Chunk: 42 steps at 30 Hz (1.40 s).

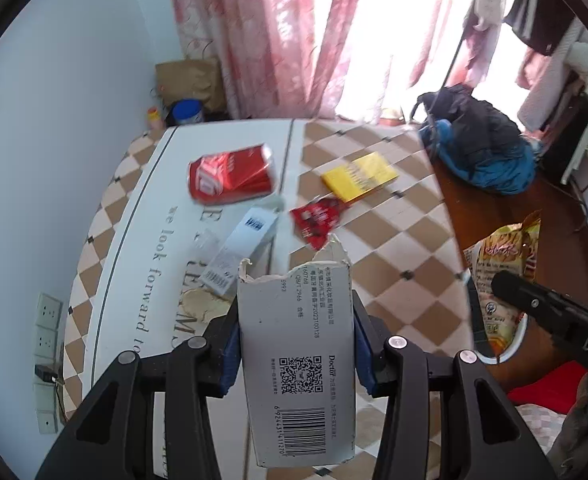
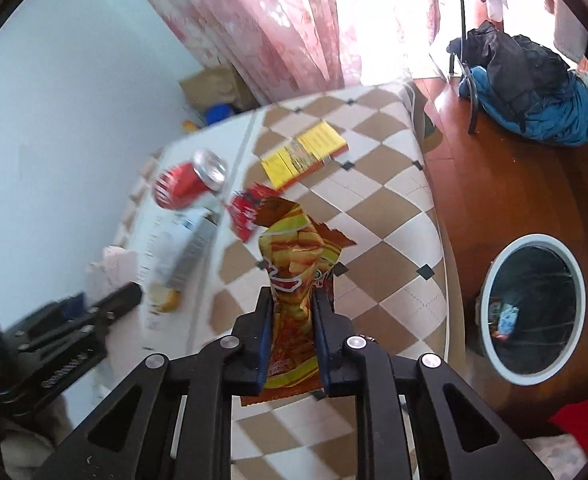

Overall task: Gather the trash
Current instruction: 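Carry both items over the bin and open both tools to drop them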

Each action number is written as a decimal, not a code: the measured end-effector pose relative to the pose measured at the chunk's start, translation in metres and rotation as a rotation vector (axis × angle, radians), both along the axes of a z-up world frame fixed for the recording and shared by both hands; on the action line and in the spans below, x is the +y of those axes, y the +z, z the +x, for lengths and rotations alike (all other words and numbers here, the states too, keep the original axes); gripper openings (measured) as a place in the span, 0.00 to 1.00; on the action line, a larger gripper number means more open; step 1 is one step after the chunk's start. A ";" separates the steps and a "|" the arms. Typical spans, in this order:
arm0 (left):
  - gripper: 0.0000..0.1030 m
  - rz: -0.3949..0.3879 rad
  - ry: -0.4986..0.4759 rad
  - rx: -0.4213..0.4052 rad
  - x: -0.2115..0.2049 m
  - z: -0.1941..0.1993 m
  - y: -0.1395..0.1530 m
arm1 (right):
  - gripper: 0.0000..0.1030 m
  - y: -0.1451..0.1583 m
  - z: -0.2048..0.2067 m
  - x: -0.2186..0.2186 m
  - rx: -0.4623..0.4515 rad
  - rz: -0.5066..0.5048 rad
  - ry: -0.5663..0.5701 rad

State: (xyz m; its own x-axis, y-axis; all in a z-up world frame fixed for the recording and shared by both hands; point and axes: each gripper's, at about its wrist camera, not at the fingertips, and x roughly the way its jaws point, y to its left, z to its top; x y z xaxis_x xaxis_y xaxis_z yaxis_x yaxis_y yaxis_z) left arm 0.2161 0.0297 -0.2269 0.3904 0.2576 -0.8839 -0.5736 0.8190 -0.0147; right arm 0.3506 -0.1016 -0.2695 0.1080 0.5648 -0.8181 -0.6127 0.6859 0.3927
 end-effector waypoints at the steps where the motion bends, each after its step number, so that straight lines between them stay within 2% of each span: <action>1: 0.41 -0.002 -0.017 -0.012 -0.007 0.003 0.007 | 0.18 0.007 0.000 -0.005 0.001 0.020 -0.005; 6: 0.41 0.001 -0.102 -0.068 -0.045 0.030 0.033 | 0.17 0.048 0.000 -0.043 -0.038 0.102 -0.046; 11: 0.41 -0.024 -0.234 -0.109 -0.107 0.086 0.046 | 0.17 0.075 0.020 -0.093 -0.078 0.124 -0.108; 15: 0.41 -0.074 -0.321 -0.107 -0.155 0.134 0.035 | 0.17 0.080 0.046 -0.147 -0.100 0.108 -0.188; 18: 0.41 -0.153 -0.377 -0.073 -0.185 0.175 0.008 | 0.17 0.070 0.071 -0.193 -0.098 0.077 -0.262; 22: 0.41 -0.258 -0.449 0.027 -0.219 0.230 -0.050 | 0.17 0.031 0.109 -0.252 -0.054 0.017 -0.369; 29: 0.44 -0.388 -0.474 0.225 -0.240 0.292 -0.145 | 0.17 -0.069 0.162 -0.322 0.108 -0.082 -0.471; 30: 0.47 -0.396 -0.469 0.256 -0.241 0.299 -0.156 | 0.17 -0.088 0.170 -0.328 0.141 -0.089 -0.482; 32: 0.65 -0.407 -0.457 0.299 -0.240 0.307 -0.177 | 0.17 -0.113 0.180 -0.330 0.193 -0.089 -0.484; 33: 0.67 -0.405 -0.445 0.314 -0.238 0.311 -0.185 | 0.18 -0.127 0.184 -0.332 0.218 -0.090 -0.492; 36: 0.82 -0.393 -0.416 0.328 -0.233 0.307 -0.192 | 0.19 -0.169 0.195 -0.330 0.293 -0.100 -0.498; 37: 0.90 -0.381 -0.408 0.332 -0.233 0.305 -0.194 | 0.25 -0.179 0.195 -0.330 0.302 -0.108 -0.502; 39: 0.91 -0.342 -0.401 0.337 -0.230 0.301 -0.193 | 0.33 -0.201 0.201 -0.327 0.348 -0.117 -0.489; 40: 0.91 -0.315 -0.400 0.340 -0.230 0.299 -0.191 | 0.51 -0.207 0.200 -0.325 0.359 -0.129 -0.493; 42: 0.92 -0.282 -0.398 0.337 -0.231 0.293 -0.189 | 0.76 -0.219 0.199 -0.320 0.391 -0.122 -0.490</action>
State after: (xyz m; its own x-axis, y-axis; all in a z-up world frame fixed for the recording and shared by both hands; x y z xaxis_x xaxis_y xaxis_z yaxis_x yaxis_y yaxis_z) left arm 0.5092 -0.2018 -0.4160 0.0946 -0.1141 -0.9890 -0.2342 0.9630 -0.1335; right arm 0.5494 -0.4213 -0.4887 0.0109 0.4259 -0.9047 -0.0436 0.9041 0.4251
